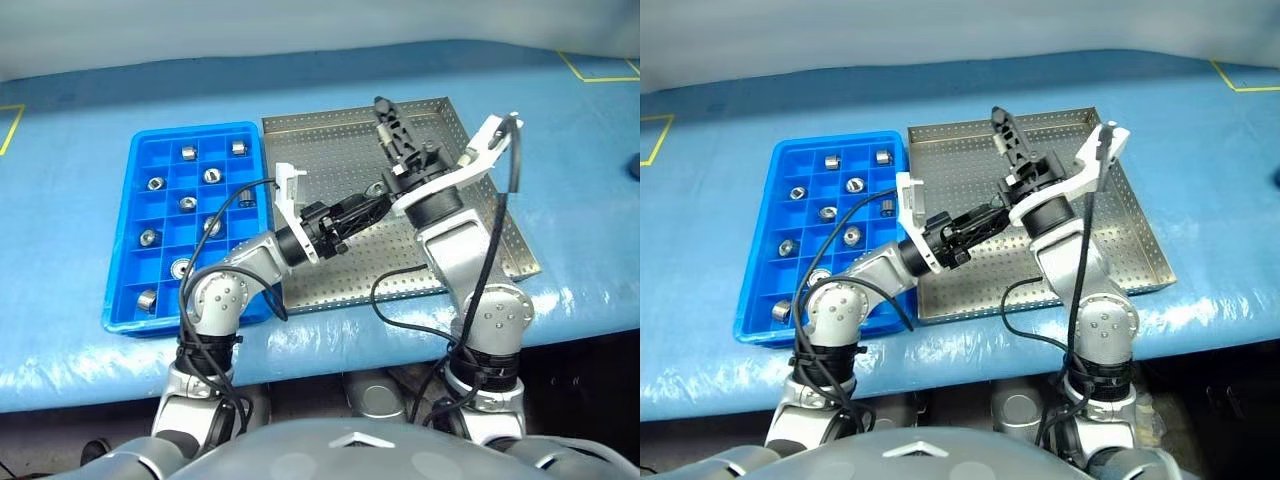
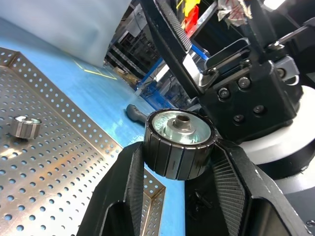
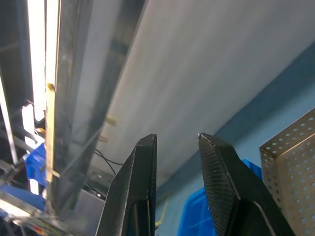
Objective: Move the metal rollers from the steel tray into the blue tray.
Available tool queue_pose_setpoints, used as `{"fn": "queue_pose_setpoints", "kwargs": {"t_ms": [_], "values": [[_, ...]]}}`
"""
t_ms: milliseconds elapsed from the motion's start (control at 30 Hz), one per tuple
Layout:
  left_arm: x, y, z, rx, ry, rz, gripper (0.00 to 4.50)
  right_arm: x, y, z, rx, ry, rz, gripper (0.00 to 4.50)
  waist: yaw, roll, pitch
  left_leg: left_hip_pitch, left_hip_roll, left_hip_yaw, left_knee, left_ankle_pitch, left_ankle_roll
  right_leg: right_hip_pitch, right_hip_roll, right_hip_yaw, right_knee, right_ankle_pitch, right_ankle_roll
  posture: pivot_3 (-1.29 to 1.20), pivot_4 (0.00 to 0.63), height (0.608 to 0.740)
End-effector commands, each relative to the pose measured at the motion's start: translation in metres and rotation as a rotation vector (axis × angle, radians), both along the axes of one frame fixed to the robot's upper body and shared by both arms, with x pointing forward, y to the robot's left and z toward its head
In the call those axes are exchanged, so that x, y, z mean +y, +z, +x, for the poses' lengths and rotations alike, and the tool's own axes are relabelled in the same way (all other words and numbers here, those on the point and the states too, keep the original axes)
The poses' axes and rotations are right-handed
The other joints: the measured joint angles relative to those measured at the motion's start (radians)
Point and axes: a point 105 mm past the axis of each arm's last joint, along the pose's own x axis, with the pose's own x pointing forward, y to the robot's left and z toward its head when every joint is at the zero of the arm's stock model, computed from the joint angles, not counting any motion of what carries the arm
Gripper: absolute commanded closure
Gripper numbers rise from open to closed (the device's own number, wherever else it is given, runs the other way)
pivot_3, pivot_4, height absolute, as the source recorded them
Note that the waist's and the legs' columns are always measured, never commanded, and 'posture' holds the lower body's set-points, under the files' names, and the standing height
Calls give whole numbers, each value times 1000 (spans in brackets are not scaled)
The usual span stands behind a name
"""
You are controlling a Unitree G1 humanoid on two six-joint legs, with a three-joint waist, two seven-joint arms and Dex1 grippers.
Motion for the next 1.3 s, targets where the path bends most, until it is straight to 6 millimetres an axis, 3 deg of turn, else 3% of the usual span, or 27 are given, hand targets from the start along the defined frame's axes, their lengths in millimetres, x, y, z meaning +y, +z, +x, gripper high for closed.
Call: {"fn": "queue_pose_setpoints", "kwargs": {"t_ms": [33,267,367,533,700,867,1000,1300], "values": [[24,11,12,-25,103,-29,2730,-13,1,2,-72,-116,-175,3079,5,0,0,0,0,0,0,0,0,0,0,0,0,0,0,-134,150,740],[34,3,10,-7,121,26,2730,-16,-7,8,-162,-261,-475,3079,23,0,0,-1,0,0,0,0,0,-1,0,0,-1,0,0,-125,150,740],[45,-4,3,-89,111,224,2730,-14,-14,7,-176,-235,-565,3079,24,-1,1,-2,0,0,0,0,0,-1,-1,0,-1,0,0,-120,150,740],[91,-4,-16,-192,80,572,2730,-12,-32,0,-158,-154,-649,3079,25,-2,1,-1,1,0,-2,0,0,-4,0,1,1,-1,-2,-97,150,740],[126,-2,-21,-213,137,790,2730,-2,-43,-8,-163,-63,-703,3079,37,-2,2,-5,1,1,-2,0,-1,-8,0,1,2,-1,-2,-66,150,740],[147,1,-26,-189,185,811,2730,5,-46,-10,-164,-31,-704,3079,47,-3,3,-9,1,1,-1,0,-1,-12,0,0,2,-1,-2,-58,150,740],[161,-5,-46,-133,157,841,2730,6,-47,-10,-161,-29,-701,3079,48,-4,3,-9,2,1,-2,0,-1,-13,0,0,2,-1,-2,-48,150,740],[174,-23,-60,-66,125,934,2730,11,-48,-9,-158,-35,-678,3079,64,-4,3,-9,2,1,-1,1,-1,-13,-1,0,2,-1,-2,-68,150,740]]}}
